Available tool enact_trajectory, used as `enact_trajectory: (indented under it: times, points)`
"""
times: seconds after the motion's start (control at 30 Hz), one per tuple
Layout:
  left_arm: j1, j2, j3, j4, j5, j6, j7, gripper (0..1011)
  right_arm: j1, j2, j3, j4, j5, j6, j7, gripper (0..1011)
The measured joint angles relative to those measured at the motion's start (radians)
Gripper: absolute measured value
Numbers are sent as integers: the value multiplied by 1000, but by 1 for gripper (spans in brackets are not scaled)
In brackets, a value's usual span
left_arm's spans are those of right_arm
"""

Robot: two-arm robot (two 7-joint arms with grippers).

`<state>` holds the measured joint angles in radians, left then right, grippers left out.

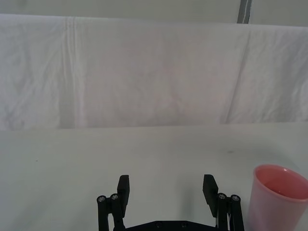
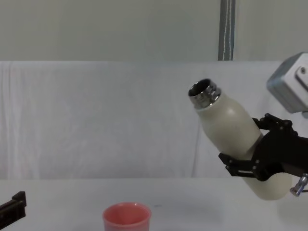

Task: Grasp the thermos with one hand and pour water into the cup lid.

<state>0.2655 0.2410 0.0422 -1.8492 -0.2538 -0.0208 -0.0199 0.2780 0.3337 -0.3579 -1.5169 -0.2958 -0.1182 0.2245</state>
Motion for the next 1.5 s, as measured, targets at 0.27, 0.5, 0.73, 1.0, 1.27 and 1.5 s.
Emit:
enact_trajectory:
  times: [0.27,0.5,0.73,1.0,1.27,1.5]
  points:
    - [0,0,0,0,0,0,0,1001,24,7,-41,9,-78,-5,-7,956]
    - [0,0,0,0,0,0,0,1001,42,5,-74,30,-129,-26,-17,956]
    - [0,0,0,0,0,0,0,1001,64,9,-122,49,-219,-39,-44,956]
    - [0,0,0,0,0,0,0,1001,79,11,-154,71,-277,-38,-61,956]
    - [0,0,0,0,0,0,0,1001,99,8,-186,106,-340,-33,-89,956]
    - [0,0,0,0,0,0,0,1001,109,1,-216,132,-396,-32,-120,956]
